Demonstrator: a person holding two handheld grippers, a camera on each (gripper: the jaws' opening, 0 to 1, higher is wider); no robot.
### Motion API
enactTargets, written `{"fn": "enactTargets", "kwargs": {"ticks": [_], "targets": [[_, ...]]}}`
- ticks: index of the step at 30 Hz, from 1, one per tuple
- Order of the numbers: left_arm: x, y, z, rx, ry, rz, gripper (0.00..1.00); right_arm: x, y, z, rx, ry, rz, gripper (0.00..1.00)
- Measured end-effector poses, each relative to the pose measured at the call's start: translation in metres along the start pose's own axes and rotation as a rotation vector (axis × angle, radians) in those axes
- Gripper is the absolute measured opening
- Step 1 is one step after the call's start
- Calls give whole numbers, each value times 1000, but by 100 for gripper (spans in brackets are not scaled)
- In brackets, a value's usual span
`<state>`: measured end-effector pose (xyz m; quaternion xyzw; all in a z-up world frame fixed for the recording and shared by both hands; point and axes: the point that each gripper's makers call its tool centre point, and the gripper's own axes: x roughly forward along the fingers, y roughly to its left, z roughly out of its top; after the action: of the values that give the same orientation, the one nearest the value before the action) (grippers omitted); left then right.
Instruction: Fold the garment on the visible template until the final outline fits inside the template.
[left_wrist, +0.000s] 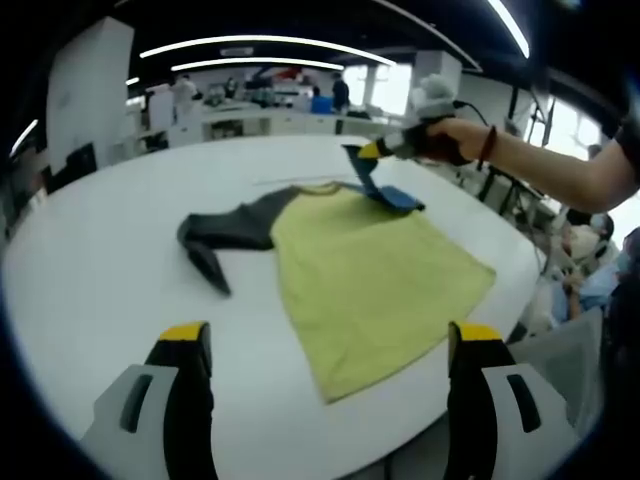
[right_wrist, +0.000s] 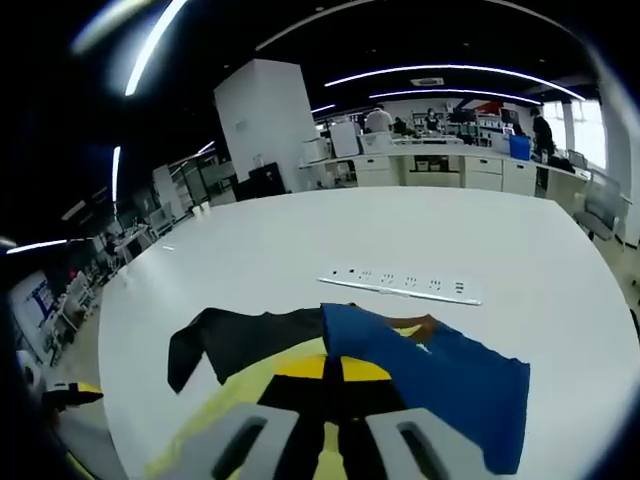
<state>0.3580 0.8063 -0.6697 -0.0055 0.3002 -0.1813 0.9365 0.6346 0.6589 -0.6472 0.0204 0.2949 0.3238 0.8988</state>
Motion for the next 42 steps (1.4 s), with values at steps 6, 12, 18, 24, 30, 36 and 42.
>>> {"fn": "enactTargets", "kwargs": {"ticks": [6, 12, 18, 24, 30, 36, 42], "targets": [[0, 1, -2, -5, 3, 3, 94, 7, 14, -3, 5, 0, 38, 0], [0, 4, -4, -16, 6, 7, 94, 14, 27, -5, -8, -1, 91, 0], [2, 2, -7, -26, 14, 3, 93, 16, 47, -8, -23, -11, 152, 0], [2, 2, -8, -29, 12, 3, 93, 19, 58, -17, -36, -2, 185, 0], [0, 3, -5, -57, -26, 3, 94, 23, 68, -24, -45, 5, 217, 0], [-1, 3, -5, -66, -38, 5, 94, 38, 77, -33, -37, 15, 258, 0], [0, 6, -10, -72, -25, 8, 94, 45, 82, -51, -54, 47, 268, 0]]}}
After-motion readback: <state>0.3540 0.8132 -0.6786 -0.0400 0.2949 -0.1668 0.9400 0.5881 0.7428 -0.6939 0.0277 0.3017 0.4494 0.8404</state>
